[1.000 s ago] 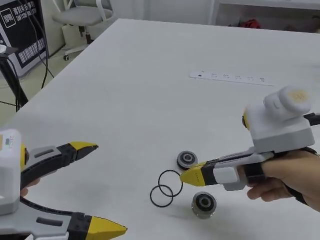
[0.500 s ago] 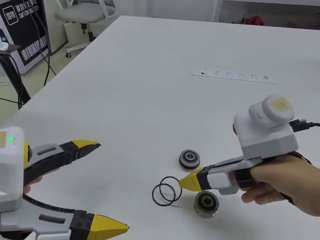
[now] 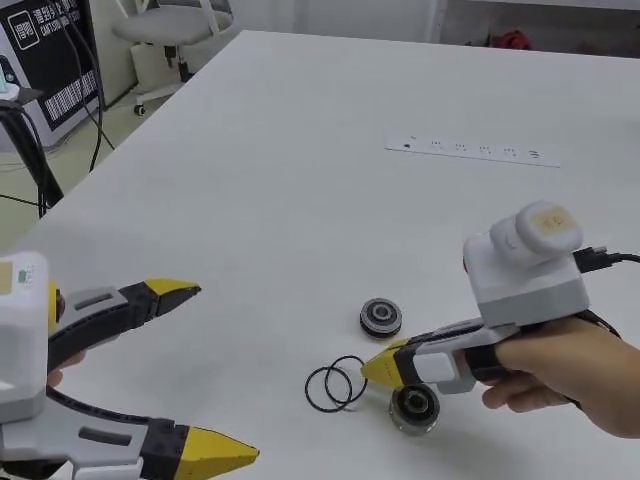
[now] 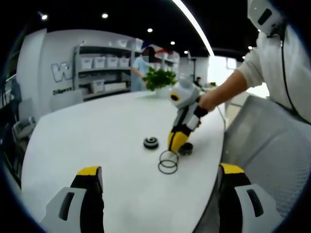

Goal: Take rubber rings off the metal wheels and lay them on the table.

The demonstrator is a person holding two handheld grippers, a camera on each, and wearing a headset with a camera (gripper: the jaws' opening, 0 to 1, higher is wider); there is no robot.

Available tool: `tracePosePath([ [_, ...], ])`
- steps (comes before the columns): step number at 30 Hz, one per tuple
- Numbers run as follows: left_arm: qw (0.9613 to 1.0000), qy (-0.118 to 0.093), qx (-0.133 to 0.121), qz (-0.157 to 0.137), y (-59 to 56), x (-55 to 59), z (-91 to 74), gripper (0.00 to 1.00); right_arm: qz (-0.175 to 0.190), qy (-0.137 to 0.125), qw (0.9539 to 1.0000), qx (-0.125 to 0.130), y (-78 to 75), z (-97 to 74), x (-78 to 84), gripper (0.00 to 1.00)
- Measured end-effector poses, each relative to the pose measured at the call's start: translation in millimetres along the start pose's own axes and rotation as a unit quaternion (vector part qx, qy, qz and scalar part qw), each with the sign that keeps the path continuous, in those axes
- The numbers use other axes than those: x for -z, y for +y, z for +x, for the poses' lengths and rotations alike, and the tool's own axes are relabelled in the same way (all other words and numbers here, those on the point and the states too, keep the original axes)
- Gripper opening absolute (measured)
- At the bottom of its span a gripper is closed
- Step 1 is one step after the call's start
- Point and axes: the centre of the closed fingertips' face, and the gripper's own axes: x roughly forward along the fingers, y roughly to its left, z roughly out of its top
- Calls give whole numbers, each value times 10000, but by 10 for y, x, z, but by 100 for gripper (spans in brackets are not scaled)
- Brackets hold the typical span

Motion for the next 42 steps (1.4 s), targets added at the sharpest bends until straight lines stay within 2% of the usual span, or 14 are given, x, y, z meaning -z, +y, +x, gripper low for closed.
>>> tracePosePath([
  [10,10000,-30,-8,11,11,-29,-2,100,-143,-4,9998,123,-34,-93,12,4],
  [17,10000,-37,11,66,2,-65,11,100,-341,-117,9991,231,-15,-259,-42,6],
  [20,9999,-55,12,85,4,-90,9,100,-422,-262,9982,324,-25,-362,-95,7],
  [31,9998,-73,31,186,11,-179,3,99,-332,-798,9946,582,-94,-702,-223,13],
  [37,9996,-136,82,217,-16,-241,24,97,-299,-1076,9910,744,-138,-870,-199,23],
  [42,9995,-181,111,239,-19,-292,37,96,-303,-1129,9896,841,-171,-962,-127,26],
])
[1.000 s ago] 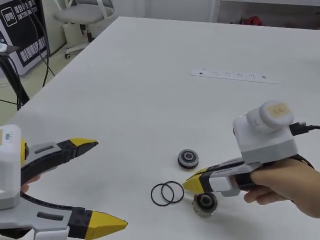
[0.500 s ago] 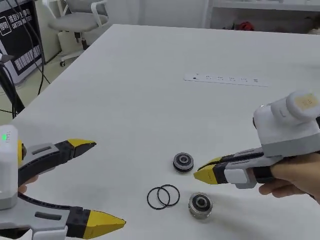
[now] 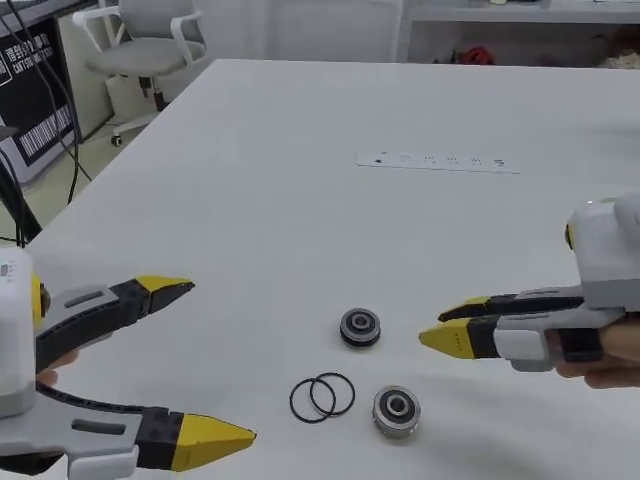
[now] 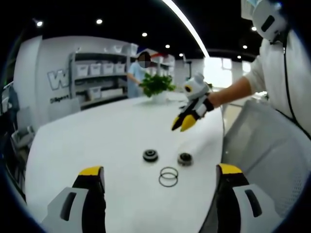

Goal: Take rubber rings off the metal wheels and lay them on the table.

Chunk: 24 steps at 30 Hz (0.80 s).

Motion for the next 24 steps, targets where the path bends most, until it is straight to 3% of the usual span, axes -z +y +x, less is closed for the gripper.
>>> tracePosePath([
  [8,9999,-34,12,123,6,-119,31,96,-139,-234,9996,90,-59,-149,36,33],
  [20,9992,158,-37,357,89,-235,100,87,37,-418,9987,302,-194,-296,133,34],
  [24,9992,107,38,373,93,-283,171,86,93,-476,9982,345,-223,-319,190,35],
])
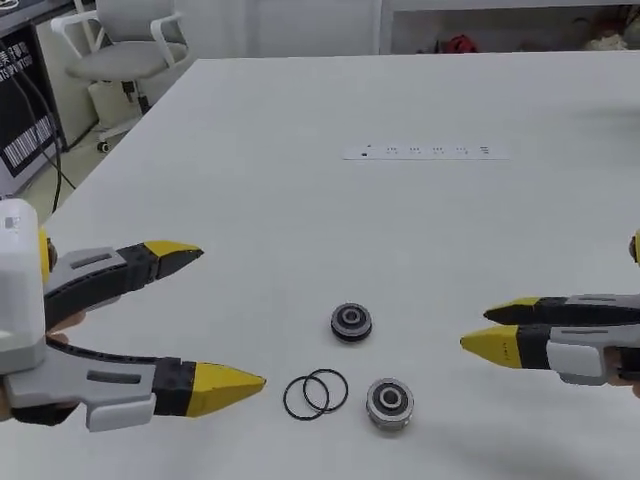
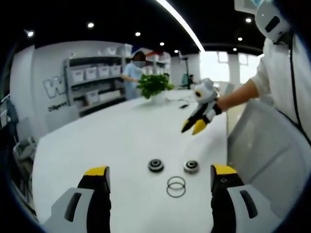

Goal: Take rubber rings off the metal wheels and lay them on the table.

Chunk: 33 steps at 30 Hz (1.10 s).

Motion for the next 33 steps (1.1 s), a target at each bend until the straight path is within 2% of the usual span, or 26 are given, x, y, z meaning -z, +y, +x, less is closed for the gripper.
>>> tracePosePath([
  [7,9998,-76,180,43,0,-105,167,85,89,-44,9999,51,-35,-39,63,35],
  [18,9990,-67,410,139,70,-169,462,81,267,-105,9996,59,-78,-43,135,35],
  [29,9982,-59,583,142,150,-169,814,73,420,-131,9990,38,-124,-9,191,34],
  [33,9974,-82,709,106,137,-167,920,71,431,-144,9990,31,-140,-1,187,34],
])
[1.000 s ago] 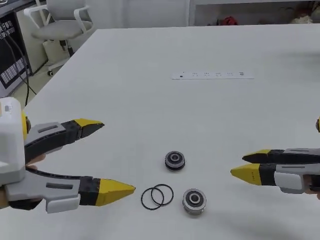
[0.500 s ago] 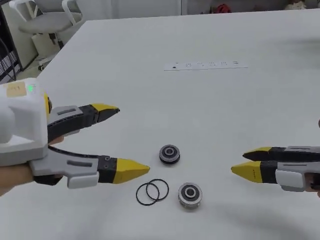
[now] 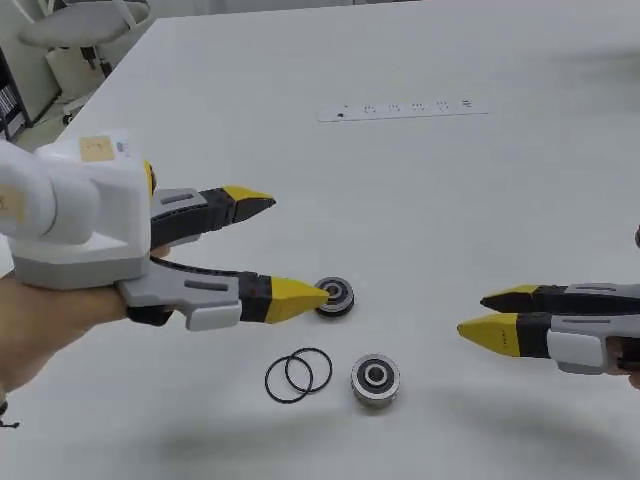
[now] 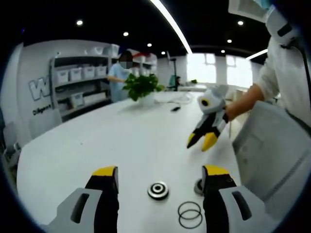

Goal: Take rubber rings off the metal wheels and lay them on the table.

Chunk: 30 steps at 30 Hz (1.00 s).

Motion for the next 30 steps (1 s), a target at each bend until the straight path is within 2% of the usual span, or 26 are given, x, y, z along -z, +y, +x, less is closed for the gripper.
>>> tracePosePath([
  [13,9996,158,239,-11,9,163,230,60,8,-25,10000,-4,-66,13,-35,34],
  [18,9991,252,335,49,-7,260,310,54,-29,-10,10000,-42,-63,44,-48,34],
  [21,9986,358,378,84,-10,349,344,51,-36,-4,10000,-68,-62,64,-52,34],
  [26,9972,542,485,147,-26,498,382,42,-57,19,9999,-100,-64,91,-55,34],
  [30,9965,632,527,175,-21,558,414,38,-43,25,9999,-119,-70,106,-62,34],
])
